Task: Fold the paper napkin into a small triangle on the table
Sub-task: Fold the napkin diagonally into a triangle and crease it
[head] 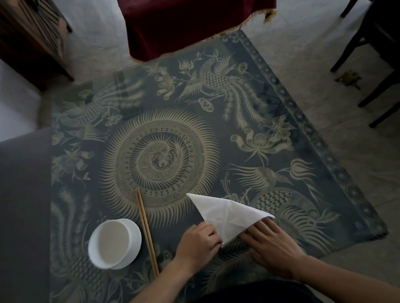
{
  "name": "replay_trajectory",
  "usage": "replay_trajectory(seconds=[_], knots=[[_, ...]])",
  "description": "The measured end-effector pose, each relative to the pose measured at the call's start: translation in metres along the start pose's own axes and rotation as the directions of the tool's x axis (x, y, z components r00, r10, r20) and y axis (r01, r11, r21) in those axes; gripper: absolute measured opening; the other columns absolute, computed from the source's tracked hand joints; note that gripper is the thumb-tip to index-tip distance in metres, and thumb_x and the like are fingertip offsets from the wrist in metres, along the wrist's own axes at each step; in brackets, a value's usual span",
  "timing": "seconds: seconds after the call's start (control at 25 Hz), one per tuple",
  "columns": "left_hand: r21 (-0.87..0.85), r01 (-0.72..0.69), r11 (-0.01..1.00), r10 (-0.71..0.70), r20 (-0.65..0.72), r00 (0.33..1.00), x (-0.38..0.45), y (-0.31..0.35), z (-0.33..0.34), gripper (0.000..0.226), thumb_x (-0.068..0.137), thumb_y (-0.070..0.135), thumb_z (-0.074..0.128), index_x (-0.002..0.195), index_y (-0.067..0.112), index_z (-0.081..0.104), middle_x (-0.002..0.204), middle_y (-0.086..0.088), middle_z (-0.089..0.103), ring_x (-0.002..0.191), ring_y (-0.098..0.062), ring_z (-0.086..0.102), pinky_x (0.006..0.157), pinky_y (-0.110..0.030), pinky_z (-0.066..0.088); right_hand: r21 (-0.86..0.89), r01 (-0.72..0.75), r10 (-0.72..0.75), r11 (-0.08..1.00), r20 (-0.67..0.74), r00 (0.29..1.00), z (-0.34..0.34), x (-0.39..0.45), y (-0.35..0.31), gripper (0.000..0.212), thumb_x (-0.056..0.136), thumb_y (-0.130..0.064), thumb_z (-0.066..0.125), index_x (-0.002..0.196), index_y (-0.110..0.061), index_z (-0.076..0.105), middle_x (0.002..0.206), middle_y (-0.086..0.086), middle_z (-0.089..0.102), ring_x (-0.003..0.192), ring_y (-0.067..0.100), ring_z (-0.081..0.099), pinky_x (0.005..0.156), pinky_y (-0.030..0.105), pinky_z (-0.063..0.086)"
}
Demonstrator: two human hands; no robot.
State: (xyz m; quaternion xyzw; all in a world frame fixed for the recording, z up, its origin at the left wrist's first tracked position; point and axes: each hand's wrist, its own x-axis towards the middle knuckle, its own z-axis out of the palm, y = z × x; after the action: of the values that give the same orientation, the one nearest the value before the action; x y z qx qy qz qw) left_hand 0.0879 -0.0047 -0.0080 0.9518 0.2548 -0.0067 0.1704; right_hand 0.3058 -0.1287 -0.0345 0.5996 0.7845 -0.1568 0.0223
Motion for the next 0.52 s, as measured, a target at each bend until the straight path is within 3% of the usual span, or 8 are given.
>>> replay_trajectory(seconds=[0.52], knots=[[0.004, 0.012, 1.0, -0.013, 0.019, 1.0, -0.0029, 0.0011, 0.0062, 0.009, 0.076, 0.034, 0.08, 0.077, 0.027, 0.075, 0.076, 0.01, 0.062, 0.073, -0.013, 0.059, 0.056, -0.026, 0.045, -0.019, -0.015, 0.015, 1.0, 0.01, 1.0, -0.0066, 0.0003, -0.0024, 0.065, 0.083, -0.044, 0.058, 0.142, -0.02, 0.044, 0.144, 0.008, 0.049, 0.131, 0.034, 0.044, 0.104, 0.052, 0.04]])
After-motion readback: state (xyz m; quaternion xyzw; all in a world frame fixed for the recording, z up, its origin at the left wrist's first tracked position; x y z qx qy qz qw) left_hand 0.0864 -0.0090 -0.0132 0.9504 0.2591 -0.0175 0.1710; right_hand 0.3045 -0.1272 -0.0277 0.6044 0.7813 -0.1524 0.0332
